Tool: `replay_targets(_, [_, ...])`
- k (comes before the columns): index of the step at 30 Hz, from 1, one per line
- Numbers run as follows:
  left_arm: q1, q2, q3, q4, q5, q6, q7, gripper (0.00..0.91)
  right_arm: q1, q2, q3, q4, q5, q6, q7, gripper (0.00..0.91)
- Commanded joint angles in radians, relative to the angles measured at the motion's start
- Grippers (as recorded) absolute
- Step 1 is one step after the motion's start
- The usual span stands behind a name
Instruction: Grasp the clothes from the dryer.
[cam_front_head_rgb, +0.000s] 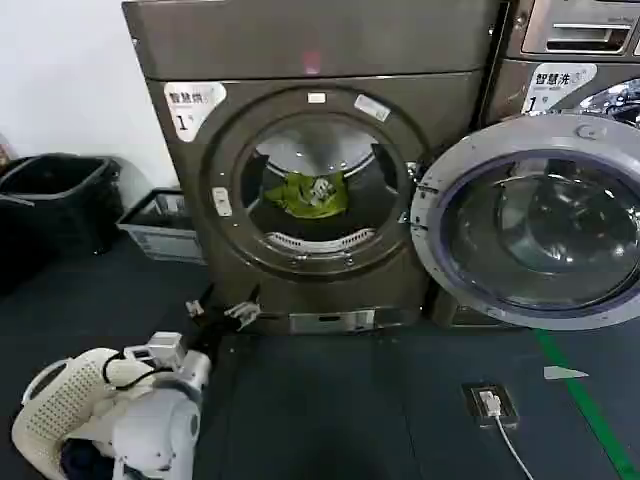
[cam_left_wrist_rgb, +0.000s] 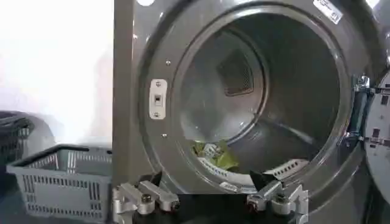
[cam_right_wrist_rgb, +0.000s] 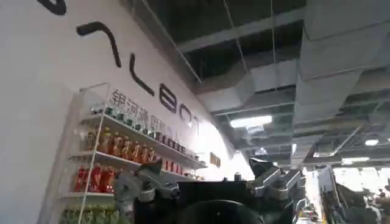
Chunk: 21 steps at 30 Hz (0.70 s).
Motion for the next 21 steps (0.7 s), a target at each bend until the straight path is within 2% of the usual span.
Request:
replay_targets(1, [-0.001,0.001,0.0,-0.002,0.0,0.007,-0.001,0.907,0.001,0.0,-0.003,0.0,0.01,0.012,-0.001,0.907])
replay_targets(21, [0.002,0.002,-0.001,-0.013,-0.012,0.001,0.0,0.907,-0.008,0.002,0.018,0.002,0.04,0.011,0.0,0.907])
